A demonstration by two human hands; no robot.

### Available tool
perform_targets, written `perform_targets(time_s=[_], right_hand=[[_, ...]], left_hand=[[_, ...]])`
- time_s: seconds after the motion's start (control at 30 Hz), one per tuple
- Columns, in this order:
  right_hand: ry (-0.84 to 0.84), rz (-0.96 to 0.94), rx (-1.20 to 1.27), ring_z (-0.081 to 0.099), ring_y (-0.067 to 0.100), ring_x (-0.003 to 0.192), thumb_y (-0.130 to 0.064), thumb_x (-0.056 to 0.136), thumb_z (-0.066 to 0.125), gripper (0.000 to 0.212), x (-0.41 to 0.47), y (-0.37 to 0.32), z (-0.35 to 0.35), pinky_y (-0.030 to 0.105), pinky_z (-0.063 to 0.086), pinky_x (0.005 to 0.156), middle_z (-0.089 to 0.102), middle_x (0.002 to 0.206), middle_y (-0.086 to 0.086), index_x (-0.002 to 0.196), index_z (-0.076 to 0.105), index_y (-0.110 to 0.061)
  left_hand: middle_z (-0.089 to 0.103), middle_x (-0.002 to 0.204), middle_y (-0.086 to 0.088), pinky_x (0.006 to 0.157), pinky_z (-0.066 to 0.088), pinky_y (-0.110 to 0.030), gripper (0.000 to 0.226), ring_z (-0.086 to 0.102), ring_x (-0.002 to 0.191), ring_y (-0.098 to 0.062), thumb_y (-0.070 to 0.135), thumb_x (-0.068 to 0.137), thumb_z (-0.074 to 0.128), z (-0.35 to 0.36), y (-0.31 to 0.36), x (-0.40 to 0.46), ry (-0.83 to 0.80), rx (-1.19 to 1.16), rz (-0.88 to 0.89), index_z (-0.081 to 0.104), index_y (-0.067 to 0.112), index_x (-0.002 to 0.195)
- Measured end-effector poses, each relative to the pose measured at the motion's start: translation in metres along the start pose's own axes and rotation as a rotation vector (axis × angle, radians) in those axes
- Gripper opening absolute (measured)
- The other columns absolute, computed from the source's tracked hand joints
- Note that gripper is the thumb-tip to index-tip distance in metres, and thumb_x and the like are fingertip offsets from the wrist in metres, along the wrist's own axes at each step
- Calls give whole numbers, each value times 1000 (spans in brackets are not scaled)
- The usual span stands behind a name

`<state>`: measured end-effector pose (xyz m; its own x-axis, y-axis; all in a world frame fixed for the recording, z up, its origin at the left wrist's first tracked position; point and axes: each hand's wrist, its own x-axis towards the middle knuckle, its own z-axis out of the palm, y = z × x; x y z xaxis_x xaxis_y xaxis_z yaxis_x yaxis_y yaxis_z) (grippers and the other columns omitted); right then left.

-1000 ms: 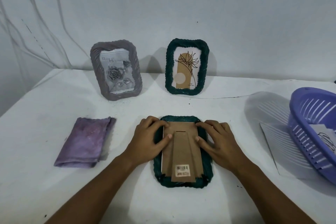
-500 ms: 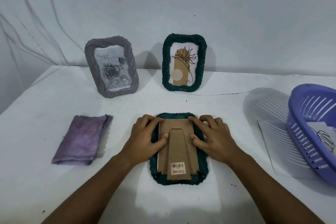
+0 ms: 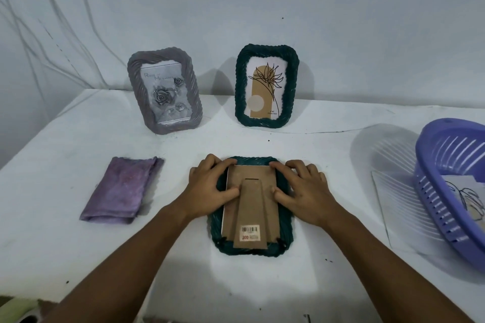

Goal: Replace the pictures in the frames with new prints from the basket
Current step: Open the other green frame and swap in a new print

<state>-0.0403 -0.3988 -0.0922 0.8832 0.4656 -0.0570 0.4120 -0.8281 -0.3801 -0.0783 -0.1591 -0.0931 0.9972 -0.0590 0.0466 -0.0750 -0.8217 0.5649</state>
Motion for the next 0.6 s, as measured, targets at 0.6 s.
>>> perform_targets(time_s=[0.6], right_hand=[[195, -516, 133, 48, 14, 99, -57, 76, 71, 40, -73, 5, 10, 30, 44, 76, 56, 108, -6, 96, 68, -23]], left_hand=[[57, 106, 8, 85, 45, -36, 38, 49, 107, -18, 54, 60, 83, -3, -13, -72, 87, -198, 396, 74, 24, 82]])
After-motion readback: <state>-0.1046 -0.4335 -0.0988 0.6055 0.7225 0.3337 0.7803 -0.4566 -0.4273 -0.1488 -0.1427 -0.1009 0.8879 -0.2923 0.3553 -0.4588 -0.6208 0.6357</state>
